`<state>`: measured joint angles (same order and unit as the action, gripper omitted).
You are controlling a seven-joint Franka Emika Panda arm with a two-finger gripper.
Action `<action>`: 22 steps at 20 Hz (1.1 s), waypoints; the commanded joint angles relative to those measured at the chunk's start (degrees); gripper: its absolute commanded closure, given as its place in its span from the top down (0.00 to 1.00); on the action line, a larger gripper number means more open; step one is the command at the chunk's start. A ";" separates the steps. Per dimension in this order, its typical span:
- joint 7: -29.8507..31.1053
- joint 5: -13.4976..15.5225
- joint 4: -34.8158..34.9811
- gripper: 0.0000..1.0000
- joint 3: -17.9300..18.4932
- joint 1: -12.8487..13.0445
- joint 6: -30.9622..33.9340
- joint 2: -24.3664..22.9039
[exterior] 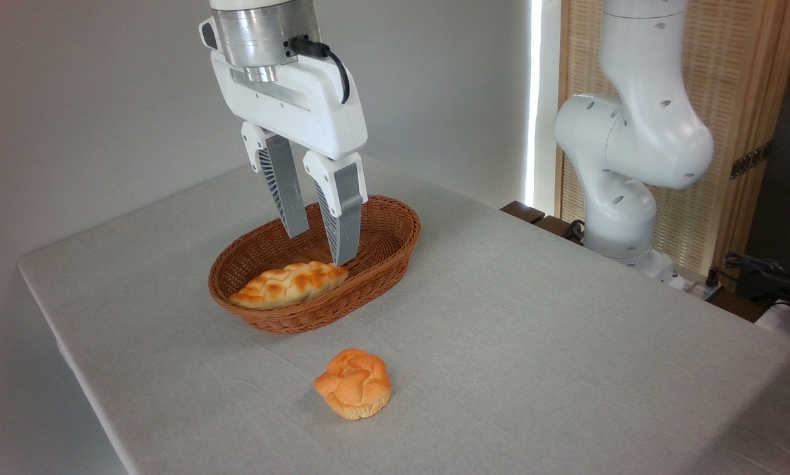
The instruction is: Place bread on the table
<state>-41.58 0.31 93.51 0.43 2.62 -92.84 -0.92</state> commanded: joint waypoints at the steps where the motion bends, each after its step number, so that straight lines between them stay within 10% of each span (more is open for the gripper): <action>1: -1.31 1.00 0.19 1.00 0.62 0.28 0.65 -0.67; 15: -0.44 3.46 4.57 1.00 -0.25 0.28 0.30 -3.12; 22: 9.38 4.86 9.58 1.00 -1.84 5.72 -3.12 -4.27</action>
<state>-38.48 3.27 99.75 -1.74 5.17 -93.03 -3.83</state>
